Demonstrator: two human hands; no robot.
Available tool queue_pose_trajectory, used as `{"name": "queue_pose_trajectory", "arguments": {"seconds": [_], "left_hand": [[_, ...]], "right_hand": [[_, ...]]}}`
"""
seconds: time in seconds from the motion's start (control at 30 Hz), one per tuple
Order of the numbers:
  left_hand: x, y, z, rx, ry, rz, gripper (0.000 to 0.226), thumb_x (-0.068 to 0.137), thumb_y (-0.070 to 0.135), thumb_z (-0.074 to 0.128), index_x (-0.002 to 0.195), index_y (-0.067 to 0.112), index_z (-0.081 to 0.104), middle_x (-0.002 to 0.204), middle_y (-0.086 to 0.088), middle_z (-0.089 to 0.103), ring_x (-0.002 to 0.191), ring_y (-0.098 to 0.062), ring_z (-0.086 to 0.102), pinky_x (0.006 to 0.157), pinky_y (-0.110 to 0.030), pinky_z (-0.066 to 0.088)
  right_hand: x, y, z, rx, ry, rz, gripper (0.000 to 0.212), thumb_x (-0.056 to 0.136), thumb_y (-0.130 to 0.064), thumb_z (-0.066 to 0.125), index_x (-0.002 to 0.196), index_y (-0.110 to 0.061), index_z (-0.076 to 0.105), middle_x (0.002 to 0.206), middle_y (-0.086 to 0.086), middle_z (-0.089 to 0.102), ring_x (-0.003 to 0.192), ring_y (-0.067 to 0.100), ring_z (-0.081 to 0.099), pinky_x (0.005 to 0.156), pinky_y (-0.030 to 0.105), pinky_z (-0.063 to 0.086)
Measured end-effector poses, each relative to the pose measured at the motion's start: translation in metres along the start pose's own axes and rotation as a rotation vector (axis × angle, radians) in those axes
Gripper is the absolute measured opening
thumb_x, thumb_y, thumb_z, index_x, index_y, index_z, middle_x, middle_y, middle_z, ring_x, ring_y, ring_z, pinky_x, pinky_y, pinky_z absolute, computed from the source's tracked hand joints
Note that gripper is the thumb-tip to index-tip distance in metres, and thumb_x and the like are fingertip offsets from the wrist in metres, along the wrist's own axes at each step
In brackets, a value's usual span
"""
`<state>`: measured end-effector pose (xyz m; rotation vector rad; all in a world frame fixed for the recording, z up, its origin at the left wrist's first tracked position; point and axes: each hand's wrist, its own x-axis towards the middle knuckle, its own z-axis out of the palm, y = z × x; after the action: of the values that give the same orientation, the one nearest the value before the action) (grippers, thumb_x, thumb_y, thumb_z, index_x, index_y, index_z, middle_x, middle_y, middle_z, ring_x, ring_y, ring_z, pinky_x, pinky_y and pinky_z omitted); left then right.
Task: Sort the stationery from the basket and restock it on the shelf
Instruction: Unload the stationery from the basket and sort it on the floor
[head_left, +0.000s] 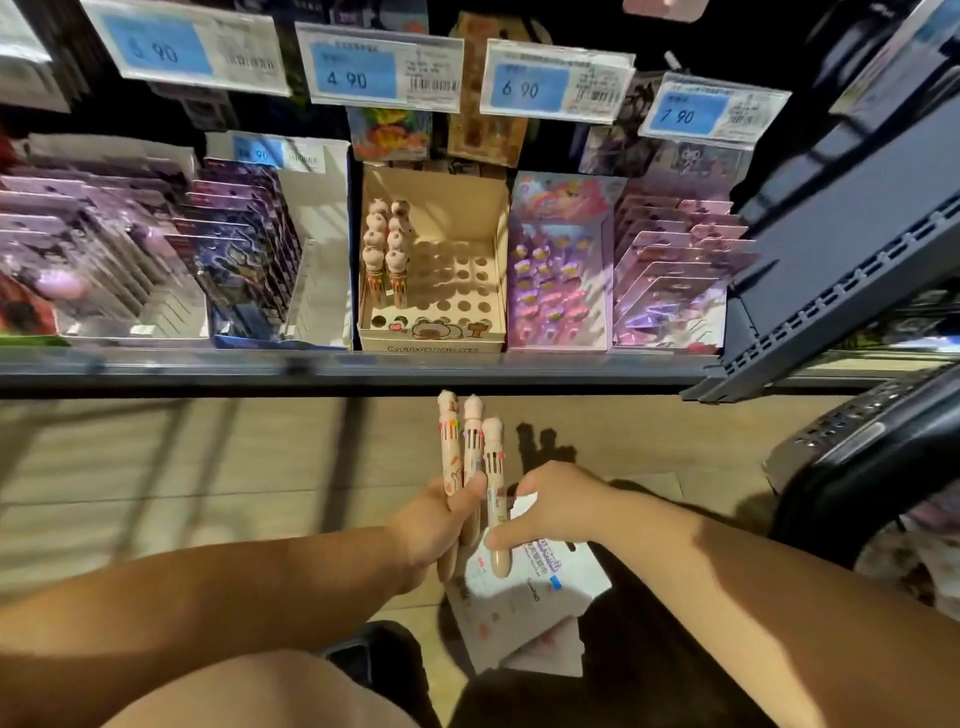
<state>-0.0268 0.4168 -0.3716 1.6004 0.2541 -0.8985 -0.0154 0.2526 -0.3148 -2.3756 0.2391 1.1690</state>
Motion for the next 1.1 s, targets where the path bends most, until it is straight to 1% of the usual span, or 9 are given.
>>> {"name": "queue_pose_trajectory", "arguments": {"seconds": [0.07, 0.17, 0.27, 0.4, 0.6, 0.7, 0.8, 0.9, 1.1], "left_hand": [[0.003, -0.005, 0.003, 0.043, 0.002, -0.016, 0.042, 0.099, 0.051, 0.043, 0.103, 0.010, 0.053, 0.049, -0.001, 0.057, 0.039, -0.013, 0.046, 0.049, -0.022, 0.046], [0.007, -0.012, 0.004, 0.051, -0.008, -0.004, 0.044, 0.094, 0.054, 0.049, 0.125, 0.023, 0.049, 0.095, -0.003, 0.072, 0.082, -0.011, 0.066, 0.078, -0.026, 0.056], [0.004, -0.012, 0.004, 0.051, -0.066, 0.029, 0.049, 0.092, 0.052, 0.052, 0.133, 0.027, 0.046, 0.109, 0.010, 0.065, 0.097, 0.001, 0.060, 0.071, -0.008, 0.048], [0.006, -0.018, 0.000, -0.087, -0.128, 0.076, 0.067, 0.077, 0.055, 0.066, 0.134, 0.023, 0.050, 0.115, 0.008, 0.068, 0.106, -0.005, 0.064, 0.087, -0.019, 0.050], [0.006, -0.018, 0.002, -0.228, -0.236, 0.124, 0.036, 0.087, 0.015, 0.071, 0.120, 0.021, 0.057, 0.102, 0.007, 0.075, 0.100, -0.009, 0.069, 0.081, -0.021, 0.054], [0.014, -0.024, 0.003, -0.238, -0.150, 0.061, 0.045, 0.074, 0.023, 0.081, 0.116, 0.017, 0.065, 0.103, -0.007, 0.075, 0.100, -0.026, 0.070, 0.090, -0.040, 0.055], [0.020, -0.026, -0.004, -0.247, -0.075, -0.040, 0.041, 0.073, 0.015, 0.081, 0.111, 0.012, 0.068, 0.099, -0.011, 0.075, 0.095, -0.028, 0.071, 0.089, -0.043, 0.056], [0.025, -0.027, -0.010, -0.291, 0.019, -0.122, 0.035, 0.070, 0.014, 0.082, 0.101, 0.006, 0.069, 0.090, -0.016, 0.075, 0.084, -0.033, 0.071, 0.084, -0.047, 0.058], [0.034, -0.026, -0.017, -0.248, 0.016, -0.115, 0.013, 0.082, -0.001, 0.071, 0.094, 0.001, 0.067, 0.075, -0.012, 0.071, 0.069, -0.024, 0.067, 0.068, -0.035, 0.055]], "right_hand": [[0.005, 0.002, 0.003, -0.032, -0.001, 0.007, 0.063, 0.050, -0.069, 0.078, 0.087, -0.018, 0.068, 0.079, 0.001, 0.064, 0.065, 0.013, 0.055, 0.056, 0.026, 0.045], [0.011, 0.002, 0.007, -0.051, -0.003, 0.010, 0.063, 0.048, -0.070, 0.078, 0.087, -0.022, 0.070, 0.075, -0.003, 0.064, 0.062, 0.012, 0.057, 0.053, 0.023, 0.045], [0.015, 0.000, 0.010, -0.111, 0.011, -0.017, 0.060, 0.048, -0.069, 0.078, 0.094, -0.031, 0.071, 0.086, -0.006, 0.070, 0.072, 0.011, 0.064, 0.056, 0.020, 0.046], [0.017, -0.007, 0.008, -0.211, 0.000, -0.060, 0.059, 0.049, -0.071, 0.076, 0.095, -0.034, 0.070, 0.086, -0.008, 0.070, 0.078, 0.012, 0.066, 0.063, 0.022, 0.051], [0.018, -0.015, 0.003, -0.395, -0.039, -0.038, 0.061, 0.059, -0.068, 0.078, 0.095, -0.021, 0.066, 0.075, -0.002, 0.061, 0.073, 0.017, 0.059, 0.058, 0.023, 0.046], [0.026, -0.012, 0.005, -0.421, -0.075, -0.046, 0.062, 0.061, -0.066, 0.078, 0.094, -0.014, 0.068, 0.078, 0.001, 0.062, 0.070, 0.019, 0.057, 0.054, 0.025, 0.043], [0.032, -0.008, 0.011, -0.393, -0.065, -0.040, 0.068, 0.055, -0.072, 0.077, 0.095, -0.018, 0.070, 0.087, -0.003, 0.068, 0.076, 0.016, 0.062, 0.063, 0.026, 0.052], [0.033, -0.009, 0.011, -0.395, -0.047, -0.031, 0.061, 0.058, -0.071, 0.075, 0.074, -0.015, 0.057, 0.066, -0.003, 0.049, 0.061, 0.017, 0.046, 0.050, 0.027, 0.033], [0.032, -0.011, 0.010, -0.374, -0.037, -0.052, 0.054, 0.060, -0.069, 0.075, 0.070, -0.020, 0.055, 0.067, -0.002, 0.051, 0.063, 0.017, 0.049, 0.050, 0.027, 0.032]]}}
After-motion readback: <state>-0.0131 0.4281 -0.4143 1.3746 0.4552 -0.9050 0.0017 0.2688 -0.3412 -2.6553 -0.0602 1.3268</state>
